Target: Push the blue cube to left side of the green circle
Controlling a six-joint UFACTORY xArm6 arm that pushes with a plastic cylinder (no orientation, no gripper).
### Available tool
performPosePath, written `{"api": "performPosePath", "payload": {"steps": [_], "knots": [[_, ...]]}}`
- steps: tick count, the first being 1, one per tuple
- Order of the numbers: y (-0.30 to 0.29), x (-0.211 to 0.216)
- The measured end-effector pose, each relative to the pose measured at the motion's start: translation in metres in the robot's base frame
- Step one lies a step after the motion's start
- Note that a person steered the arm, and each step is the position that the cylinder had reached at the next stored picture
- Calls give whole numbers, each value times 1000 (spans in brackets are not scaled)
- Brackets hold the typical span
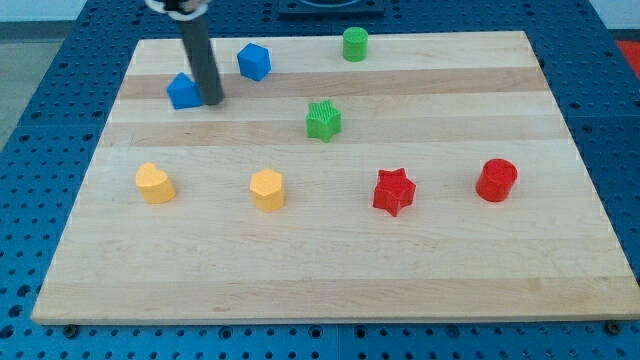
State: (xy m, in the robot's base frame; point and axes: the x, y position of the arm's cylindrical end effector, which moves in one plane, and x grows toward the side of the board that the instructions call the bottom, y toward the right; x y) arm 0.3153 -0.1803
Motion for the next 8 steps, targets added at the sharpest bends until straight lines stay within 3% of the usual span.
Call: {"api": "performPosePath", "payload": {"steps": [2, 3, 5, 6, 8], "knots": [[32, -81], [53, -85], [-23, -66], [-23, -33], [26, -52]]}}
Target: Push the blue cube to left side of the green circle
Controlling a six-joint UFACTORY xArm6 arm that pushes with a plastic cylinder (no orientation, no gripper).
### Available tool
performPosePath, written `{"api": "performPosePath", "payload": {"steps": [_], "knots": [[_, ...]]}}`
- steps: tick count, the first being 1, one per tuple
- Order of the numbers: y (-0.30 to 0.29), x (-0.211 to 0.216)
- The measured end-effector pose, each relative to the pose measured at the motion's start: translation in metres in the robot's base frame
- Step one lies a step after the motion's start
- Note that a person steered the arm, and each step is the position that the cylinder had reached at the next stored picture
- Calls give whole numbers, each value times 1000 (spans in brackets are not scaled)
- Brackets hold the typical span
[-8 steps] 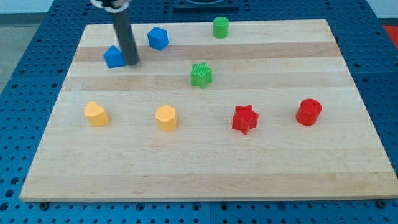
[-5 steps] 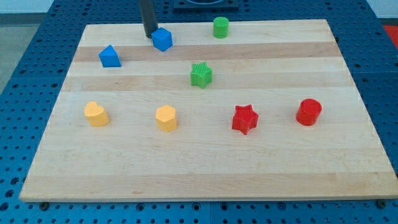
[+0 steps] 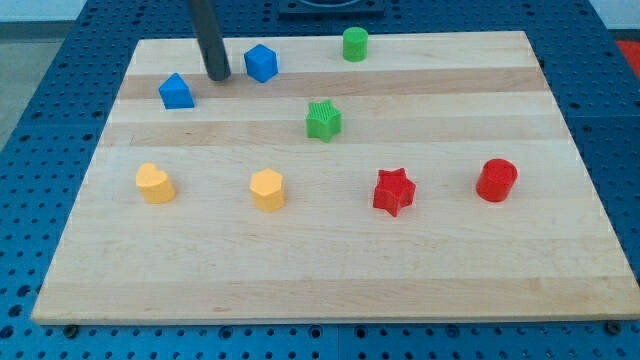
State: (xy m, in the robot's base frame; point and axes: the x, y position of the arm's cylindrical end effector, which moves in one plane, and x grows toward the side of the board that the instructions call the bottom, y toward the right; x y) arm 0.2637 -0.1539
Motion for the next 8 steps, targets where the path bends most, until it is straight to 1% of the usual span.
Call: {"api": "performPosePath", "payload": {"steps": [1, 2, 3, 4, 5, 6, 7, 8], "knots": [[28, -22], [49, -23], [16, -5], [-1, 32], [7, 36], [36, 5], [60, -12], [93, -19]]}}
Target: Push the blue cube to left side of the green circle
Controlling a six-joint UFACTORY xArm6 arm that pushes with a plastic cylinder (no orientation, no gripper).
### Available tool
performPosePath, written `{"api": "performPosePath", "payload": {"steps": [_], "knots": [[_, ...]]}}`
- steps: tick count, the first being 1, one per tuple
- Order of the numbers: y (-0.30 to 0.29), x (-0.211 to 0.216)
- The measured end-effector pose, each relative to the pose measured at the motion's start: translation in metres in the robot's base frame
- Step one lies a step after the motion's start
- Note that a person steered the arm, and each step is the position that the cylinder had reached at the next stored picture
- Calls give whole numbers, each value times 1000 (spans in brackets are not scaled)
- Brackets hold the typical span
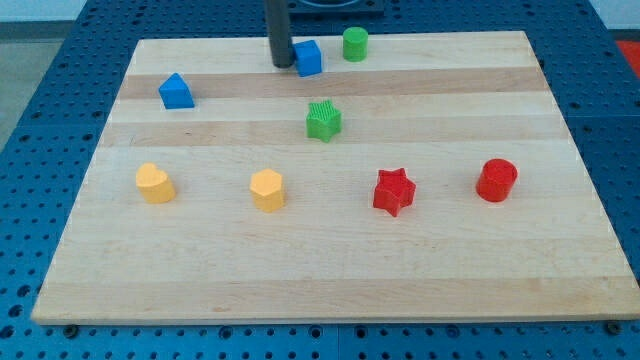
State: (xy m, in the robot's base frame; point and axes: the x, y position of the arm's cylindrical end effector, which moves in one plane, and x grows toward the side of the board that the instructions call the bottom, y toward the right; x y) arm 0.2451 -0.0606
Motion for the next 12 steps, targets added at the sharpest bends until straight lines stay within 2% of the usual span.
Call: {"api": "performPosePath", "payload": {"steps": [2, 4, 7, 9, 12], "knots": [[12, -1], [5, 53], [19, 16], [28, 36], [44, 20]]}}
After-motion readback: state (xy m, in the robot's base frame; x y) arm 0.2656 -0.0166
